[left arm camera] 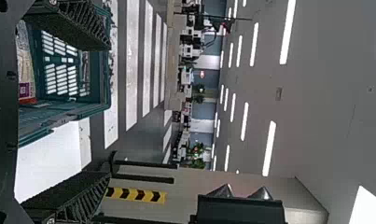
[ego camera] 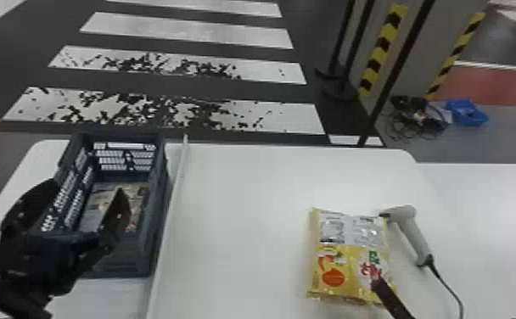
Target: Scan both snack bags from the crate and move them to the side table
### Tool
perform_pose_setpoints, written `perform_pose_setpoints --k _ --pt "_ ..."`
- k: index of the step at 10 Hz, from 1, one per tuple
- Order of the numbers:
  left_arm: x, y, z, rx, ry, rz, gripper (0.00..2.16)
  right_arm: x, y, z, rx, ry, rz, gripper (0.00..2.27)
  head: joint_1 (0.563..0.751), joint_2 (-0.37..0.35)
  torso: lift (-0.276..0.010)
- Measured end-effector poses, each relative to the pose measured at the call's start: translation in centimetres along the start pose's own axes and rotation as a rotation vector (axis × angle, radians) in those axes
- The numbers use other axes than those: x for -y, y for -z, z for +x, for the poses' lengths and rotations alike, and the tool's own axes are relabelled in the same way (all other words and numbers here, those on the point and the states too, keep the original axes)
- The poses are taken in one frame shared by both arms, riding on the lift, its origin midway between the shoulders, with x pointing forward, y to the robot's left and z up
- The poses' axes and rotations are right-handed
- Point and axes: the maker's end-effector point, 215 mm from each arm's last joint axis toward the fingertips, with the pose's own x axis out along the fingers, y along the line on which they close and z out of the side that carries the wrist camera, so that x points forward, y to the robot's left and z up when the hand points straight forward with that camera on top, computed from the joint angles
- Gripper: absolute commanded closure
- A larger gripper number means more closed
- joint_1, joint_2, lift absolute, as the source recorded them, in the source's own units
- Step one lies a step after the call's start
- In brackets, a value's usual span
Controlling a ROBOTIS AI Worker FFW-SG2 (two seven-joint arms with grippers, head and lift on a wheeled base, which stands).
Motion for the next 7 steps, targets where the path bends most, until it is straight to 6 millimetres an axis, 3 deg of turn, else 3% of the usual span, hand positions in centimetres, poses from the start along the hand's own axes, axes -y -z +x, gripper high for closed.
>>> perform_pose_setpoints --k 2,5,7 --pt "0.2 0.0 0.0 0.001 0.004 -0.002 0.03 1.2 -2.4 0.9 0.039 0.016 -0.031 0.19 0.695 -0.214 -0.095" --pt "0.2 0.1 -0.2 -0.001 0.002 -0.001 0.03 2.3 -2.0 1.5 -0.011 0.035 -0.054 0.12 0.695 -0.221 -0.095" --pt "0.2 -0.2 -0.3 0.006 0.003 0.0 0.03 2.6 -5.2 2.2 0.024 0.043 -0.176 0.12 0.695 -0.25 -0.095"
